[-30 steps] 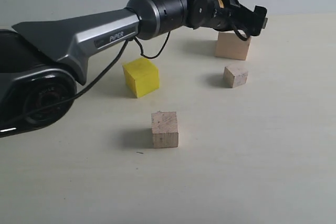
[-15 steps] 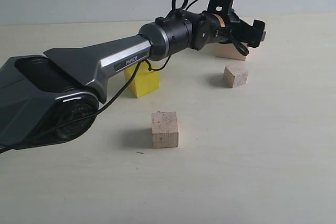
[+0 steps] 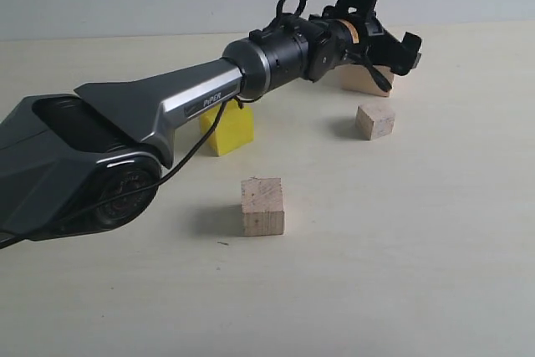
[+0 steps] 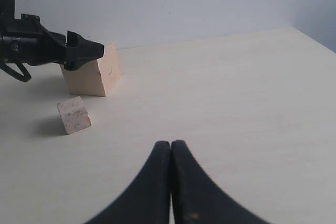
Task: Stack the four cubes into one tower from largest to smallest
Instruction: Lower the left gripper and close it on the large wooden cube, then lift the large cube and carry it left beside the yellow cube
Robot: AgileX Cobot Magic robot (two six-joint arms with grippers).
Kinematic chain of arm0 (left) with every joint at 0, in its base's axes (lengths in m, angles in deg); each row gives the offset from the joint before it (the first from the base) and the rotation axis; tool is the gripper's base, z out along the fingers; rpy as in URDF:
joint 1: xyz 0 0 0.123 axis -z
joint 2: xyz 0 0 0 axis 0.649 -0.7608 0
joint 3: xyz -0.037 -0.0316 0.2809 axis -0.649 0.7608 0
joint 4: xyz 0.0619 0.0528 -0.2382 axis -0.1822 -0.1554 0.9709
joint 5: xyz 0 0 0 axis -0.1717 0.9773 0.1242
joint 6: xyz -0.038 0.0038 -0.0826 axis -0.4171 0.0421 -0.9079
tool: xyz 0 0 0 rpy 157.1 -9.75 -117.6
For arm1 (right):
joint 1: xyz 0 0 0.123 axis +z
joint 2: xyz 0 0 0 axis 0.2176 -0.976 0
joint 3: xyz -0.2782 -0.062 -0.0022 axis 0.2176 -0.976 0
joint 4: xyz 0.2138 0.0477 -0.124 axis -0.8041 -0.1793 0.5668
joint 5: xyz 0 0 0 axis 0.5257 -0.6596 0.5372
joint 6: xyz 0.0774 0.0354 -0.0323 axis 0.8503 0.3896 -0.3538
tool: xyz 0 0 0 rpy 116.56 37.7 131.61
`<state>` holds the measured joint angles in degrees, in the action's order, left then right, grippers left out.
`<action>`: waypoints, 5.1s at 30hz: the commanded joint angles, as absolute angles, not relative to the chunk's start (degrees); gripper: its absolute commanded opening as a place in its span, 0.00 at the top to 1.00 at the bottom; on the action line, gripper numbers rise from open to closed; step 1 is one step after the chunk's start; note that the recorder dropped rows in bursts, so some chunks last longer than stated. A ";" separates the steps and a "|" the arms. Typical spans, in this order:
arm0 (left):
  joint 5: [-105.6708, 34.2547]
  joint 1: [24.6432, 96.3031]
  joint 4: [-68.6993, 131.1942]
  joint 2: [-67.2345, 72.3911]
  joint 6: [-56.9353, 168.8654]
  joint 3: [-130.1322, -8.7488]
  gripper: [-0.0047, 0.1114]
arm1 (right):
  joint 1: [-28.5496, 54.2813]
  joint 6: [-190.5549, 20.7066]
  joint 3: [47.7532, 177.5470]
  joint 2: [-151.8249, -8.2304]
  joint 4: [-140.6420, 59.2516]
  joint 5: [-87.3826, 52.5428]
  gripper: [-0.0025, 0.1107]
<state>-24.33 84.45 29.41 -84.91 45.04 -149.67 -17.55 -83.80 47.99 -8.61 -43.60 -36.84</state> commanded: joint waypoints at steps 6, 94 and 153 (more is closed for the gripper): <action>-18.57 84.40 23.77 -83.71 39.56 -154.34 0.06 | -17.92 -84.23 47.75 -8.23 -43.56 -36.50 0.98; 34.25 74.66 24.44 -59.89 38.13 -153.95 0.96 | -17.92 -84.23 47.75 -8.23 -43.56 -36.50 0.98; -42.60 69.68 15.49 -30.22 19.07 -52.74 0.96 | -17.92 -84.23 47.75 -8.23 -43.51 -36.50 0.98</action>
<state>-43.40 68.89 13.86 -28.87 19.56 -52.85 -17.55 -83.80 47.99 -8.61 -43.71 -36.84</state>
